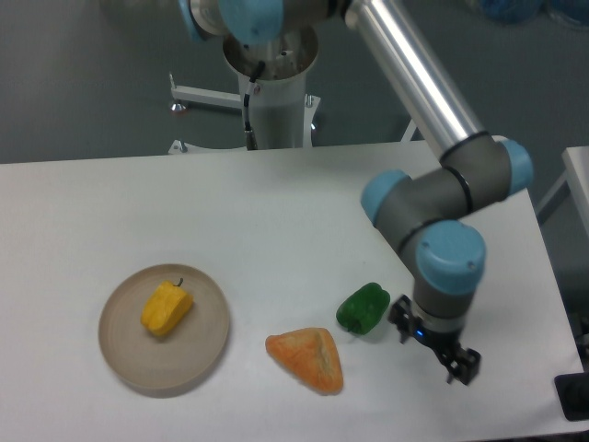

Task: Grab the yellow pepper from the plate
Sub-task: 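Move the open gripper over the yellow pepper on the beige plate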

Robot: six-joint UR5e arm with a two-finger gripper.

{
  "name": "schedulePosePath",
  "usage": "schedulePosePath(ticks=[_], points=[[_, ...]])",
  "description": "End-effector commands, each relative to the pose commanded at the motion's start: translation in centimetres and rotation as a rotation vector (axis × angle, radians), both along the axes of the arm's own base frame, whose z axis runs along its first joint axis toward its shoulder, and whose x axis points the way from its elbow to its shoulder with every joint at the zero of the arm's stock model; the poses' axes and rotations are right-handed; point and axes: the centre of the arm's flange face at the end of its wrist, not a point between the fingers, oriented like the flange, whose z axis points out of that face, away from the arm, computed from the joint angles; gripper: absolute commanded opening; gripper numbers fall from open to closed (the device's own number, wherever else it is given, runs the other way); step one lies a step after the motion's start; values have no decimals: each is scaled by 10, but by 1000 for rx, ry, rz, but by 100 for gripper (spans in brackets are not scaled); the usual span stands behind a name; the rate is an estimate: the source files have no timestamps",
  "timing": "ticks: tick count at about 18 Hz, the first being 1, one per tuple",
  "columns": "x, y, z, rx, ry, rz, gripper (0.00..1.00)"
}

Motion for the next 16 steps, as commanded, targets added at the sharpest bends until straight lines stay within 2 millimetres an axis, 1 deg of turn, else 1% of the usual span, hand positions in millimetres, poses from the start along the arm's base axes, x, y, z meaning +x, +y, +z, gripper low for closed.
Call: schedulePosePath(ticks=[3, 6, 8, 10, 13, 16], points=[[51, -11, 10, -24, -35, 39, 100], [110, -12, 12, -20, -82, 99, 100], [148, -11, 9, -11, -142, 132, 100], [182, -9, 1, -17, -192, 163, 100], [217, -14, -15, -39, -241, 193, 100], [249, -6, -23, -36, -261, 250, 100]])
